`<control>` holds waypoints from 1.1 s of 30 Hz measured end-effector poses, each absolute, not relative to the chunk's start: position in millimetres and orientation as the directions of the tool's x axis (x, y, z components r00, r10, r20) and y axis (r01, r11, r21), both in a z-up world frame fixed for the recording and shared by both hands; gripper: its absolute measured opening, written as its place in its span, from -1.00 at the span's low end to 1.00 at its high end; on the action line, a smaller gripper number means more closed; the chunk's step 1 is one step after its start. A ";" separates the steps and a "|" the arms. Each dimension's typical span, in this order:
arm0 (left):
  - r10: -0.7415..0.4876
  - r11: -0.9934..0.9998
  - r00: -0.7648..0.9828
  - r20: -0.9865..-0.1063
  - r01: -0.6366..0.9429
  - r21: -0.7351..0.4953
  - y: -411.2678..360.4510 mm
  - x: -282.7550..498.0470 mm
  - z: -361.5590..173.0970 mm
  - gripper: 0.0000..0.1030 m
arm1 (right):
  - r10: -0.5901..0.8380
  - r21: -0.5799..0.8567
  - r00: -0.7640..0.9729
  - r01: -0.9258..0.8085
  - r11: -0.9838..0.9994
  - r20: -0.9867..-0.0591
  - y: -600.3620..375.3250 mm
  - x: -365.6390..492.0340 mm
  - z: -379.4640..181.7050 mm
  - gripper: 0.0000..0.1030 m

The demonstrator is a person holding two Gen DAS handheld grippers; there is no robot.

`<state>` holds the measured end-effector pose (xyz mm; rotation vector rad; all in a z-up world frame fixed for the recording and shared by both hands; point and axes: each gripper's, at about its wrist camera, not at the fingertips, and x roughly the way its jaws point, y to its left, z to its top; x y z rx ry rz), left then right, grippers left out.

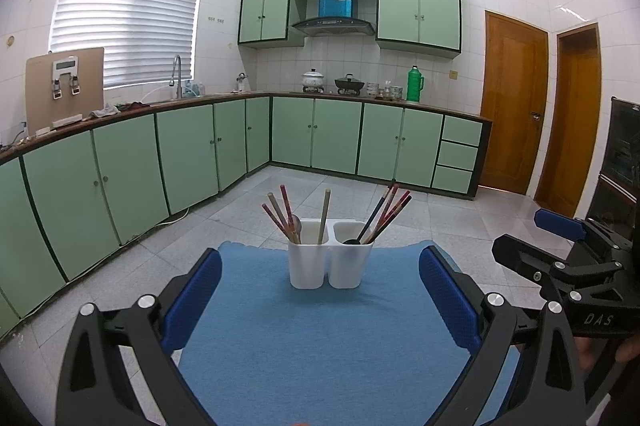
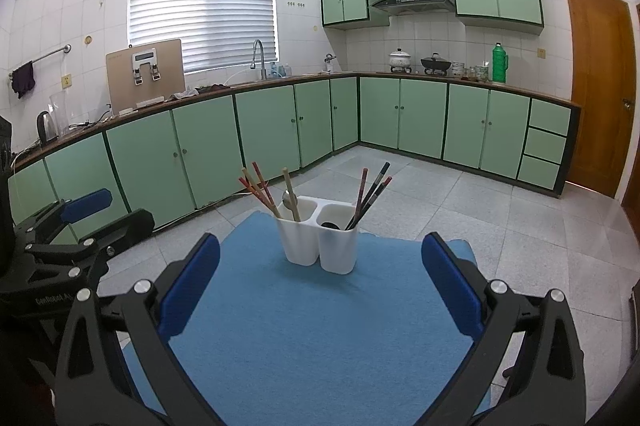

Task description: Organize utensils

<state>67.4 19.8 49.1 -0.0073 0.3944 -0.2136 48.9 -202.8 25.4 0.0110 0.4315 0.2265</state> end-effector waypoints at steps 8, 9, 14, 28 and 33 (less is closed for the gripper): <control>-0.207 0.978 0.901 -0.382 0.204 -0.048 20.0 67.7 48.7 0.88 | 0.219 0.060 0.883 -0.213 0.975 -0.416 -204.1 50.3 25.5 0.90; -0.208 0.977 0.901 -0.381 0.206 -0.048 20.3 67.7 49.2 0.88 | 0.220 0.061 0.883 -0.214 0.975 -0.416 -204.4 50.3 25.5 0.90; -0.208 0.978 0.900 -0.383 0.205 -0.049 21.0 68.6 48.0 0.88 | 0.220 0.059 0.883 -0.215 0.975 -0.416 -203.9 51.3 24.8 0.90; -0.203 0.979 0.899 -0.387 0.200 -0.048 20.7 69.9 42.4 0.88 | 0.220 0.063 0.881 -0.213 0.975 -0.418 -204.1 52.6 24.3 0.90; -0.204 0.978 0.899 -0.388 0.201 -0.049 20.9 70.1 42.5 0.88 | 0.218 0.061 0.882 -0.213 0.975 -0.419 -204.0 52.7 24.2 0.90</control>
